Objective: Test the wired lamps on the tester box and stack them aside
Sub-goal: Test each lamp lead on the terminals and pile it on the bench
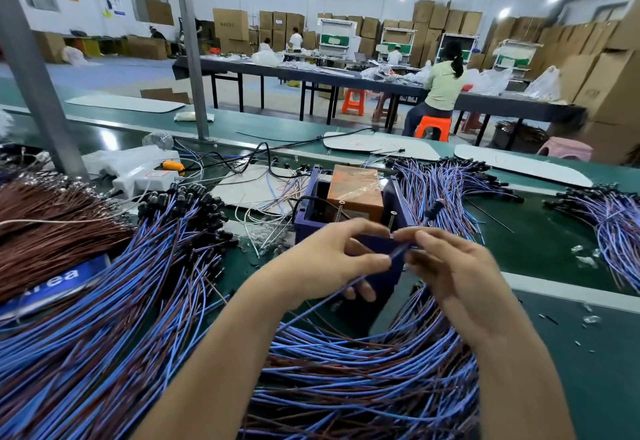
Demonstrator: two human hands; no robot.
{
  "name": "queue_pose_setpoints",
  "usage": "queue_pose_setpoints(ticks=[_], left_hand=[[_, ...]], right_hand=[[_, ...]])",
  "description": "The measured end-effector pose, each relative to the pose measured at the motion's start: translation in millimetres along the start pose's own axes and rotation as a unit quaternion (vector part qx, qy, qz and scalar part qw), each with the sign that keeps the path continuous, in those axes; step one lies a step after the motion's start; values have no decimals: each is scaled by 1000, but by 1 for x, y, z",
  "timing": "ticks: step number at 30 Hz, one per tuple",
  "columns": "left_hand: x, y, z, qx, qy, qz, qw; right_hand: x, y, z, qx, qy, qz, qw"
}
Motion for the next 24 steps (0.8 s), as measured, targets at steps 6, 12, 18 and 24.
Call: queue_pose_setpoints(ticks=[6, 12, 18, 24], left_hand=[[-19, -31, -4, -30, -24, 116, 993], [-44, -74, -19, 36, -74, 137, 987], [-29, -69, -19, 57, -52, -50, 996], [-16, -45, -8, 56, -41, -139, 988]], right_hand=[[-10, -51, -2, 207, -35, 91, 974], [-9, -89, -8, 302, -61, -89, 947], [1, -80, -1, 245, 39, -409, 878], [-15, -29, -5, 186, -82, -407, 890]])
Point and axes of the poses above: each hand's wrist, its own z-axis towards the middle knuckle, its own y-axis out of the palm, x = y × z, the point moved 4 cm from there along z, towards the middle knuckle, and after that the axes turned 9 degrees about z, right-handed, at the moved point
